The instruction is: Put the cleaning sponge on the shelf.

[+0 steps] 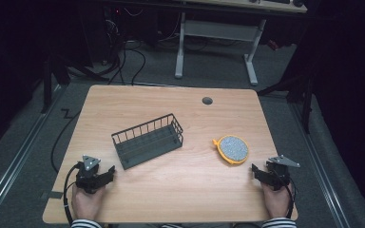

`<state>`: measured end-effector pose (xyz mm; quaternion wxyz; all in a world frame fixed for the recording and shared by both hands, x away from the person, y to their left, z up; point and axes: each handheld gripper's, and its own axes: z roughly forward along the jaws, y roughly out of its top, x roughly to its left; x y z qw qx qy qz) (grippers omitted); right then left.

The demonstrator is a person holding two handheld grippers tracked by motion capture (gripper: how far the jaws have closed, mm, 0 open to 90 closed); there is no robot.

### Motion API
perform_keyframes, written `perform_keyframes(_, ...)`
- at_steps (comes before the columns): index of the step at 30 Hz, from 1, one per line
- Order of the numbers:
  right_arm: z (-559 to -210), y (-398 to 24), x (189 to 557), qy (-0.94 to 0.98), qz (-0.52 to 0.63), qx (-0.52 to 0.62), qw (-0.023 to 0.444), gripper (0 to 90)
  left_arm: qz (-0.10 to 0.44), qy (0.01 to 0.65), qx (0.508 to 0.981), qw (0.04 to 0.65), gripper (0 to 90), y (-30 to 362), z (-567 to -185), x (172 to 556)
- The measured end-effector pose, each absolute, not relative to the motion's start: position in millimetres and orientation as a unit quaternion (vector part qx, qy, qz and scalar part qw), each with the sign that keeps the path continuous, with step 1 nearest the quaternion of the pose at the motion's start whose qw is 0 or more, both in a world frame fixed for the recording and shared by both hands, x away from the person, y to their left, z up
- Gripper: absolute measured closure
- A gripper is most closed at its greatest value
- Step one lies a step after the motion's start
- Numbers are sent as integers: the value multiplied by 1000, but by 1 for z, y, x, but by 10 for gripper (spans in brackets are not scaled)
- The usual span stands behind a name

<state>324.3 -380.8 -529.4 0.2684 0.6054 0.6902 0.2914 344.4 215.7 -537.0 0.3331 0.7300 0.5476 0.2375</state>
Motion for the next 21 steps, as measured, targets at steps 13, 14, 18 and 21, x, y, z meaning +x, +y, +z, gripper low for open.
perform_keyframes(13,-529,-380,324,693,293,603,266,348,234,552,728,334,294,213,-537,346)
perform_keyframes(14,-529,-380,324,693,293,602,266,348,236,551,729,331,276,212,-537,346)
perform_keyframes(18,-529,-380,324,693,293,602,267,347,237,553,728,328,273,210,-537,346)
perform_keyframes(21,-529,-380,324,693,293,602,266,348,236,550,731,328,265,210,-537,346)
